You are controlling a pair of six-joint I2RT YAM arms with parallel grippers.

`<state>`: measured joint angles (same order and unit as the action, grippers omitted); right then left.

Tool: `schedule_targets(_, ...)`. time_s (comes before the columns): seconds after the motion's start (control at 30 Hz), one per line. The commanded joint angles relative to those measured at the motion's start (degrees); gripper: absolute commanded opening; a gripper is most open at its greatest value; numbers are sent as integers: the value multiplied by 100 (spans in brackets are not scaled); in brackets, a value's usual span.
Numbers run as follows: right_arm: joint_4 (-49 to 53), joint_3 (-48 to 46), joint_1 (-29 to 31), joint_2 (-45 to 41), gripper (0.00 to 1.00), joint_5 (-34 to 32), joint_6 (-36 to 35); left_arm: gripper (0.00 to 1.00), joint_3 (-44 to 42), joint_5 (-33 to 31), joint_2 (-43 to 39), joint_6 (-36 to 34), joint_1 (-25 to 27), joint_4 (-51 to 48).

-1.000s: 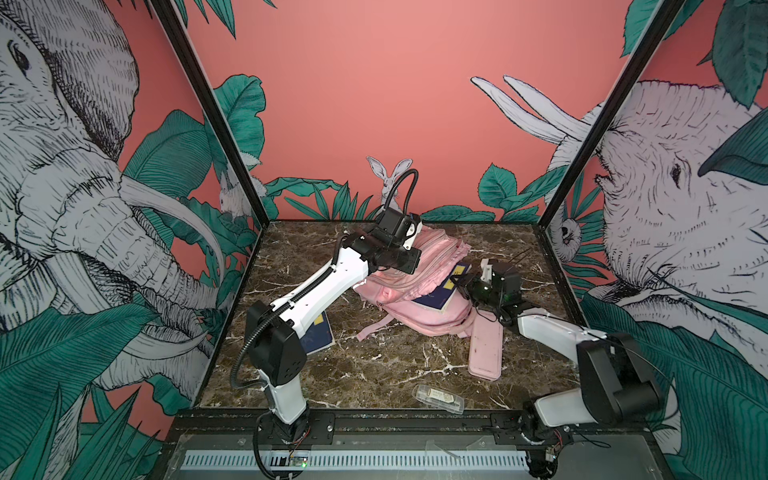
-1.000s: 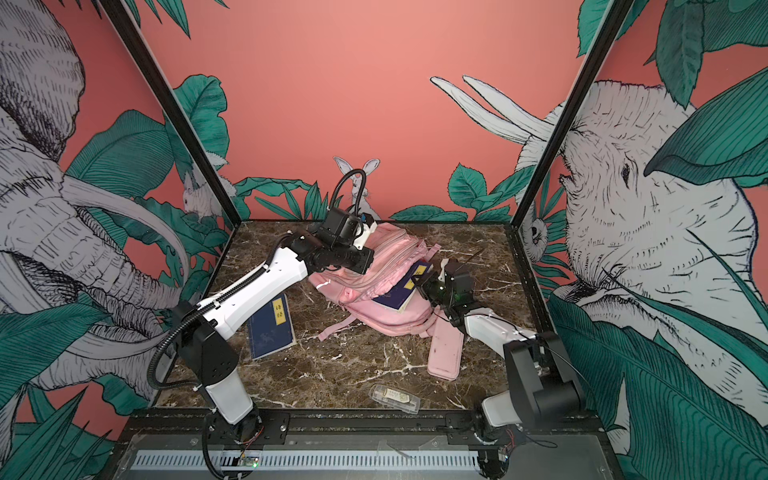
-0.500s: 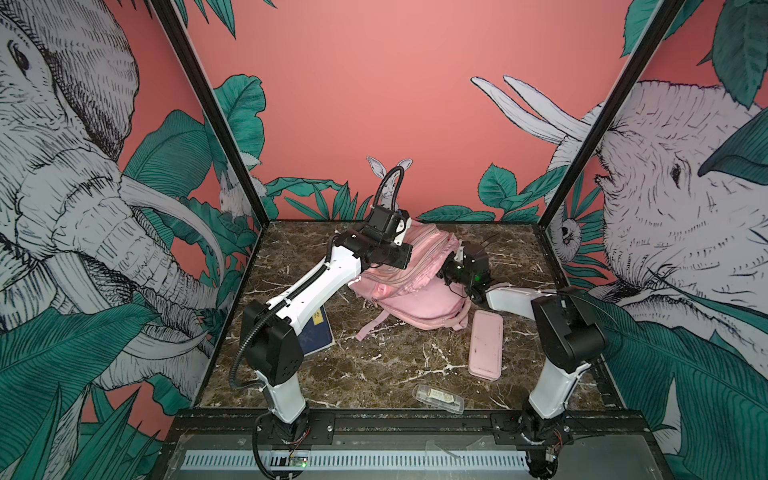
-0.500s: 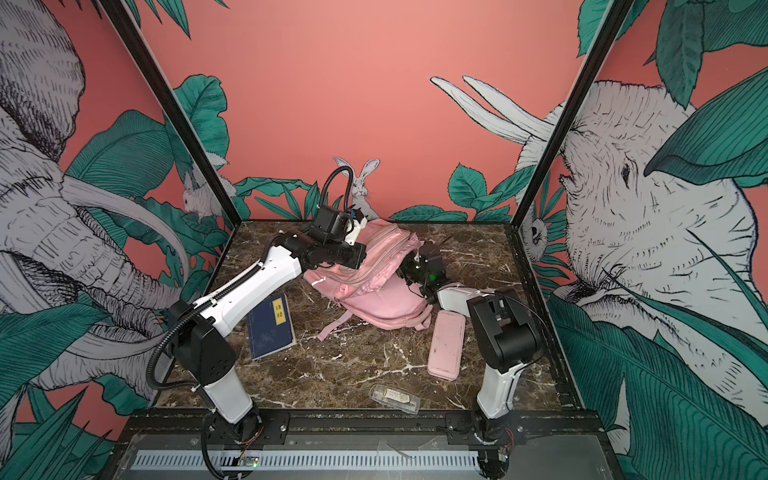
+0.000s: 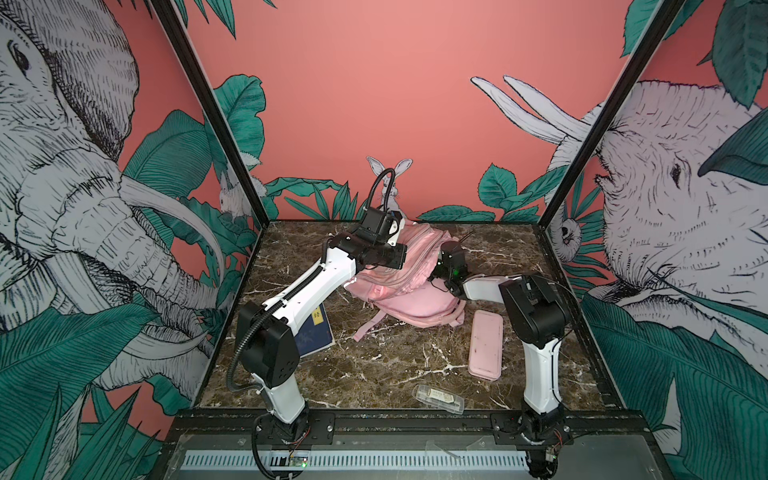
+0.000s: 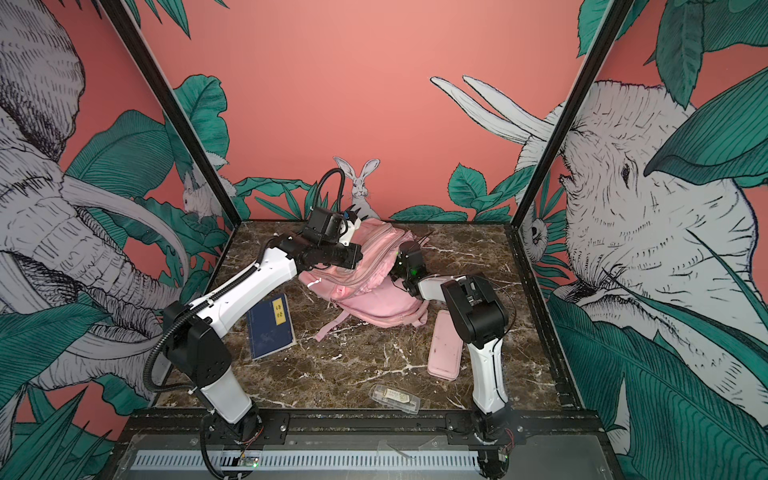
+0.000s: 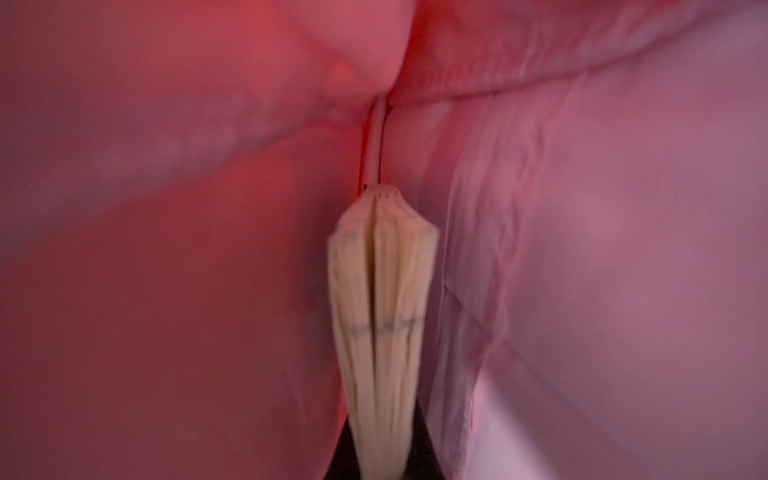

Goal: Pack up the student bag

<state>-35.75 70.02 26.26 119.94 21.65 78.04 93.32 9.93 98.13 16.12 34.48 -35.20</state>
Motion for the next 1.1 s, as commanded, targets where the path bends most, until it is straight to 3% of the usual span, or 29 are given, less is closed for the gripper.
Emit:
schedule_targets(0.0,-389,161,41,210,0,-123,49,0,-15,148,-444,147,-58,521)
schedule_targets(0.2,-78,327,90,457,1,41,-39,0,-85,245,-428,229,-113,635)
schedule_targets(0.33,774,477,90,454,12,133,-358,0,-94,285,-400,238,-117,664)
schedule_targets(0.47,1633,689,91,256,30,90,-866,0,-153,298,-400,247,-131,715)
schedule_targets(0.7,2338,853,40,87,53,175,-1359,0,-226,352,-415,295,-178,778)
schedule_targets(0.87,2587,839,-20,-66,63,206,-1552,0,-296,358,-470,286,-221,793)
schedule_targets(1.07,2948,777,-69,-331,68,200,-1860,0,-357,374,-479,317,-249,844)
